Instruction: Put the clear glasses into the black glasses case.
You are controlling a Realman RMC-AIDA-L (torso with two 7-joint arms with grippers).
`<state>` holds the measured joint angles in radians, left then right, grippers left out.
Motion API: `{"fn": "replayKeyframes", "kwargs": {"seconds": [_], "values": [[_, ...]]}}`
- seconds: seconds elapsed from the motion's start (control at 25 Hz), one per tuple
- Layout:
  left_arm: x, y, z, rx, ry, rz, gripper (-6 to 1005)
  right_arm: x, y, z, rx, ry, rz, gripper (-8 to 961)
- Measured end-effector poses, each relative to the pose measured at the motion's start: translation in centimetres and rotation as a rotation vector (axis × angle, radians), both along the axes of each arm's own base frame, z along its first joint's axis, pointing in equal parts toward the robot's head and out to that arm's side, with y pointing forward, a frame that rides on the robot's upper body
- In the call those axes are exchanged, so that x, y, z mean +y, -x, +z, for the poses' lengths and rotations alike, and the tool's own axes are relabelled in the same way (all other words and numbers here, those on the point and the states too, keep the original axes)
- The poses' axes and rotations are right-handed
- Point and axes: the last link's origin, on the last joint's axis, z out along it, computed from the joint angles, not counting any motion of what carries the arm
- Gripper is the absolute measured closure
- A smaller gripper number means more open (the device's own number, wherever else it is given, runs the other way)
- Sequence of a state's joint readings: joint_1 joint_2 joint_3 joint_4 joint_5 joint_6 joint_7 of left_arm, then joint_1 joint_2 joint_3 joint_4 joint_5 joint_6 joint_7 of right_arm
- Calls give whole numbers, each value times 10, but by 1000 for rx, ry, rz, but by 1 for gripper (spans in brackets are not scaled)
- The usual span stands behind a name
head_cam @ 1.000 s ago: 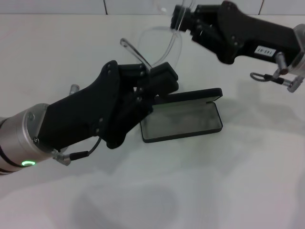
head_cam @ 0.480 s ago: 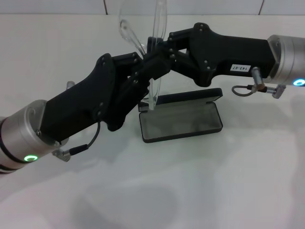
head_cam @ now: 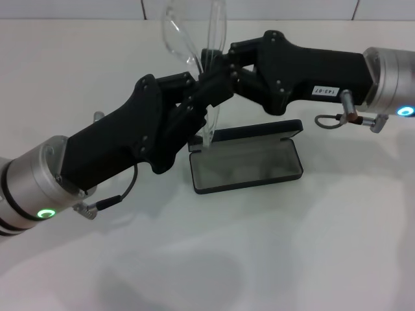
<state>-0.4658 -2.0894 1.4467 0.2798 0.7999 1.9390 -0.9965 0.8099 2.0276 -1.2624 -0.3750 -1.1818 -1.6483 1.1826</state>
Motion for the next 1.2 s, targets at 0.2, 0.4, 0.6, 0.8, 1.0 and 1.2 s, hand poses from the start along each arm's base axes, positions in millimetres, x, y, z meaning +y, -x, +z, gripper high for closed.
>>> {"fn": "replayKeyframes", "kwargs": {"seconds": [0.2,0.4,0.6,0.8,1.0,1.2], "values": [[-2,1,-1,14,7,-11,917,2,-3,2,7,-17,-23,901],[-2,3,0,9,-4,1,917,1,-3,-1,-15,-8,-13,901],[1,6,1,1,-13,39,918,-5,2,-10,-61,18,43,901],[2,7,1,-1,-20,54,917,-6,5,-14,-82,24,61,901],[4,8,-1,11,-24,71,918,-6,5,-14,-83,22,62,901],[5,7,-1,11,-24,69,918,-5,4,-13,-80,13,48,901]]}}
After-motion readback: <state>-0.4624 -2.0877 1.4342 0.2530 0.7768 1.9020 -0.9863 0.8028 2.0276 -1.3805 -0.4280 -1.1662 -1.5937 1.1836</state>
